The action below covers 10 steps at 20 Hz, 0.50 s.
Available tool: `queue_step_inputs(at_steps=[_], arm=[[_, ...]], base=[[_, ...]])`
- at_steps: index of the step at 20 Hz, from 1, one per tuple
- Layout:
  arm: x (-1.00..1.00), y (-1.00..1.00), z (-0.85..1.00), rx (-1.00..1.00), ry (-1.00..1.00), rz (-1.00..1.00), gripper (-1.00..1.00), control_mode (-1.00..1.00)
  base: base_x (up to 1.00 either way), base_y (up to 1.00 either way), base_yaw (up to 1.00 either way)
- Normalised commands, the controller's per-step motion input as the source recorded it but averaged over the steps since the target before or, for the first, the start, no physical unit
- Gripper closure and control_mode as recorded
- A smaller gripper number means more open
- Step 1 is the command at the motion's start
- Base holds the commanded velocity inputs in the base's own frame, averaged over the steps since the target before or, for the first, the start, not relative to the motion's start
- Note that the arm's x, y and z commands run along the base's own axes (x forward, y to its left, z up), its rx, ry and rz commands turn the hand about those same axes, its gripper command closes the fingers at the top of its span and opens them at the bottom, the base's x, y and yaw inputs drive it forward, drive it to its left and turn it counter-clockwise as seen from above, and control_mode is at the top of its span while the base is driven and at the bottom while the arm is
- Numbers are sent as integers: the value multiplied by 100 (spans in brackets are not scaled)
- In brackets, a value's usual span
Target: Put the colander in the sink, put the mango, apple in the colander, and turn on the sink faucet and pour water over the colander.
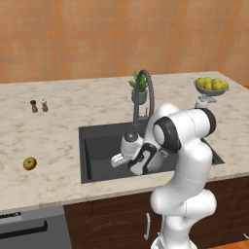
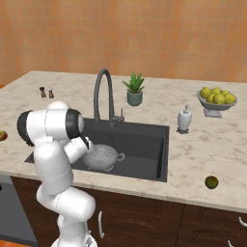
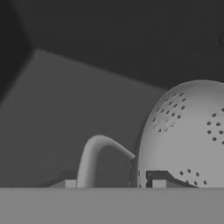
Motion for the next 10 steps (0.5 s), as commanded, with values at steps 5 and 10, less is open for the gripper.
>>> queue_step_inputs(at_steps=[5,10], arm=[[2,-1,-48,0,-2,-1,100,-100],[0,0,-37,0,-1,0,100,-100]], base=[[0,0,0],[0,0,0]])
